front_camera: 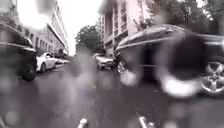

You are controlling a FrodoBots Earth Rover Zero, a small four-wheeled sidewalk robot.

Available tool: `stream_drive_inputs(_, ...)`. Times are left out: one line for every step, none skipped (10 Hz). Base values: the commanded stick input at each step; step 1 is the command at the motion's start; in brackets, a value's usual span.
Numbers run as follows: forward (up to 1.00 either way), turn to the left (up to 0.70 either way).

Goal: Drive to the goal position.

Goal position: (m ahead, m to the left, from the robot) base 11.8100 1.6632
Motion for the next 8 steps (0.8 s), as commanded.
stream_drive_inputs(0.70,0.00)
stream_drive_inputs(0.70,0.00)
stream_drive_inputs(0.70,0.01)
stream_drive_inputs(0.70,0.05)
stream_drive_inputs(0.70,0.13)
stream_drive_inputs(0.70,0.07)
stream_drive_inputs(0.70,0.03)
stream_drive_inputs(0.70,0.00)
